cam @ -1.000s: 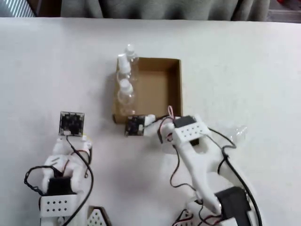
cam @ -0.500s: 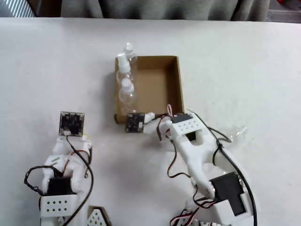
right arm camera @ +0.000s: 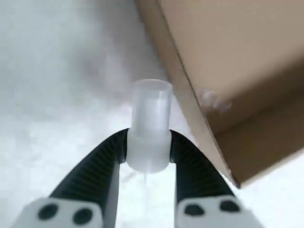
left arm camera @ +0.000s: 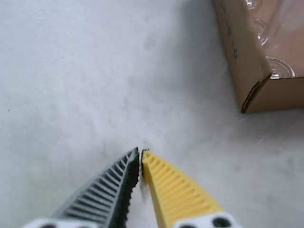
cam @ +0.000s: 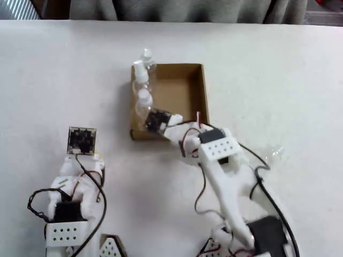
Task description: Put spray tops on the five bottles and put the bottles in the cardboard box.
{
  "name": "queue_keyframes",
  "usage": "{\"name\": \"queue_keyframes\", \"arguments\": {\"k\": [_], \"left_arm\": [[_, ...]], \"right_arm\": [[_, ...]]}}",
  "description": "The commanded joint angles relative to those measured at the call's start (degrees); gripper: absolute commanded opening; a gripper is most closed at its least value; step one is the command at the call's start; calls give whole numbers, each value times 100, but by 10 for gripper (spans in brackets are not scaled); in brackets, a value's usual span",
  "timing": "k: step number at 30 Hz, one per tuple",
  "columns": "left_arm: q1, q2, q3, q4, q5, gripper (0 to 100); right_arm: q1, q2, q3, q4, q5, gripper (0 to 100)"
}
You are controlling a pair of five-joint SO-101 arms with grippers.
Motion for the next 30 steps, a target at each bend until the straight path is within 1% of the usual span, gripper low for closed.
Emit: {"name": "queue_keyframes", "arguments": {"k": [1, 3, 5, 9, 13, 16, 22, 24, 28, 30], "left_arm": [[-48, -57, -35, -158, -53, 22], [-48, -57, -35, -158, -53, 22], [-48, -57, -35, -158, -53, 22], [-48, -57, -35, -158, -53, 22], [-48, -57, -35, -158, -44, 22], [-48, -57, -35, -158, -44, 22], [-48, -57, -35, -167, -44, 22], [-48, -57, -35, -167, -44, 22], [-48, -57, -35, -167, -44, 22], [-48, -57, -35, -167, -44, 22]], "right_arm": [[-470, -857, -316, 409, -1635, 16], [-840, -1051, -325, 435, -2725, 18], [-1262, -1068, -352, 426, -3508, 18], [-2044, -1068, -299, 136, -4457, 18], [-2484, -1059, -308, -338, -5433, 18], [-2730, -1059, -229, -673, -5741, 18], [-2976, -1059, 290, -1552, -5767, 22], [-3002, -998, 316, -1587, -5749, 63], [-3020, -813, 308, -1543, -5749, 201], [-3020, -804, 308, -1543, -5741, 254]]}}
